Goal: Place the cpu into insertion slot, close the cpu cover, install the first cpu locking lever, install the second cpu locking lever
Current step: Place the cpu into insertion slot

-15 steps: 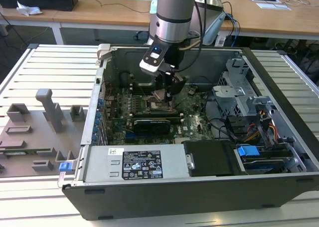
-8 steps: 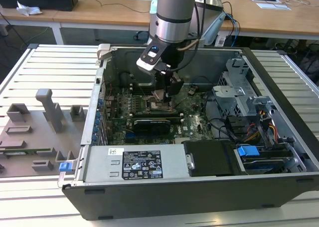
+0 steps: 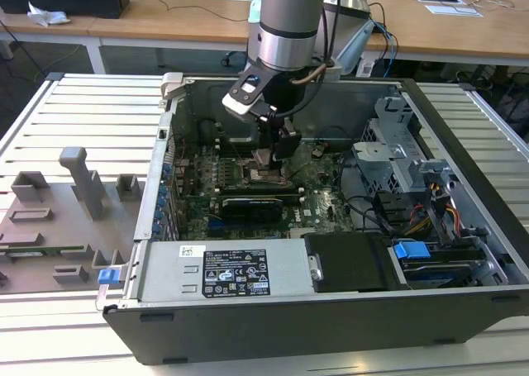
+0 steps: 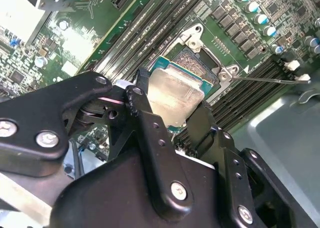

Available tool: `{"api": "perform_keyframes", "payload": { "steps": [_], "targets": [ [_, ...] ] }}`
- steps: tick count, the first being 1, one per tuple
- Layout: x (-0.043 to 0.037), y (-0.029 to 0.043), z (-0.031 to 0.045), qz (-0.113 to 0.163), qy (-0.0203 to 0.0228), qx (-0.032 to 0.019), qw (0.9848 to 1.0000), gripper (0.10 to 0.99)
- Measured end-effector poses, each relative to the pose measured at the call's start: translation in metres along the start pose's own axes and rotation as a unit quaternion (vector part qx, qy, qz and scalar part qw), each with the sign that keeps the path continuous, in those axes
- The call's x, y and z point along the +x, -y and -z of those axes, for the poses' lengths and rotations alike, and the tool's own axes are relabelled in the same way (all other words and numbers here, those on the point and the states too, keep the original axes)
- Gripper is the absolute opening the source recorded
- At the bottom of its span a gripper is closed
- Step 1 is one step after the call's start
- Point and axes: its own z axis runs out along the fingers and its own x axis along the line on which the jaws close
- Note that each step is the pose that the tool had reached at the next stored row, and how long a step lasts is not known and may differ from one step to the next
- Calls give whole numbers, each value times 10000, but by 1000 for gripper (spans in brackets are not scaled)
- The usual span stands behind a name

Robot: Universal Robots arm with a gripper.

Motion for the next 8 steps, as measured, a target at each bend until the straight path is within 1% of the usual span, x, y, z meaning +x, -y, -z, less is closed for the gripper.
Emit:
{"api": "perform_keyframes", "payload": {
  "steps": [3, 5, 8],
  "targets": [
    [0, 0, 0, -171, 9, 10, 9999, 545],
    [0, 0, 0, -320, 11, 18, 9995, 545],
    [0, 0, 0, -465, 9, 24, 9989, 545]
  ]
}}
